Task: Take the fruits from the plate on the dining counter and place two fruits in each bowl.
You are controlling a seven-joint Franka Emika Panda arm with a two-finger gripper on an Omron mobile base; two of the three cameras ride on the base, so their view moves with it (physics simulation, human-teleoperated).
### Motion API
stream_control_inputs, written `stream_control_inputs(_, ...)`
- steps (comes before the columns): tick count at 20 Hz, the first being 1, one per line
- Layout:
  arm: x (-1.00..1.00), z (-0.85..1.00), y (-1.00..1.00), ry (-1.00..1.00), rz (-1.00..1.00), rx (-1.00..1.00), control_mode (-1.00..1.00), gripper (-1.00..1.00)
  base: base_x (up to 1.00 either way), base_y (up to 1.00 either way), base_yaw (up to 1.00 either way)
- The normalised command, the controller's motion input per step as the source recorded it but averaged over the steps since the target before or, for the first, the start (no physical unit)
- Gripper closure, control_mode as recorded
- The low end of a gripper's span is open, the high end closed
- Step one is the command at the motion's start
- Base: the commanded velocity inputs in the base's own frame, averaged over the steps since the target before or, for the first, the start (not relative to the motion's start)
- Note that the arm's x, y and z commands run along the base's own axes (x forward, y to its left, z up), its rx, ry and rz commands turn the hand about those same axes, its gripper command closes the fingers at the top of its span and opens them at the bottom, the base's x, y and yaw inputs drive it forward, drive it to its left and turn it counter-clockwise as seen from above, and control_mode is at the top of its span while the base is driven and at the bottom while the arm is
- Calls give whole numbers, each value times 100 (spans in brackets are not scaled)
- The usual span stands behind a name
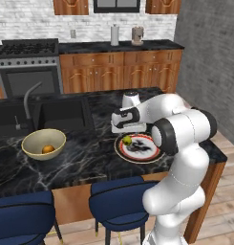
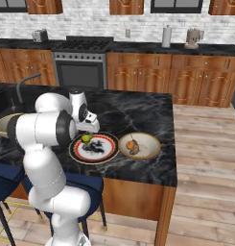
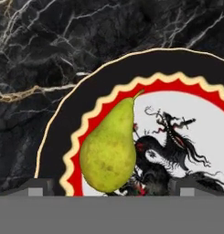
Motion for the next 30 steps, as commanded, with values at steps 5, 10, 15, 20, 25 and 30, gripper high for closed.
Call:
stream_control_inputs(5,1,-32,0,0,0,0,-100,-100,0,0,0)
stream_control_inputs(10,1,-24,0,0,0,0,-100,-100,0,0,0)
stream_control_inputs(15,7,-5,0,0,0,0,-100,-100,0,0,0)
stream_control_inputs(20,8,-5,0,0,0,0,-100,-100,0,0,0)
stream_control_inputs(25,2,-5,0,0,0,0,-100,100,0,0,0)
stream_control_inputs(30,0,-1,0,0,0,0,-100,100,0,0,0)
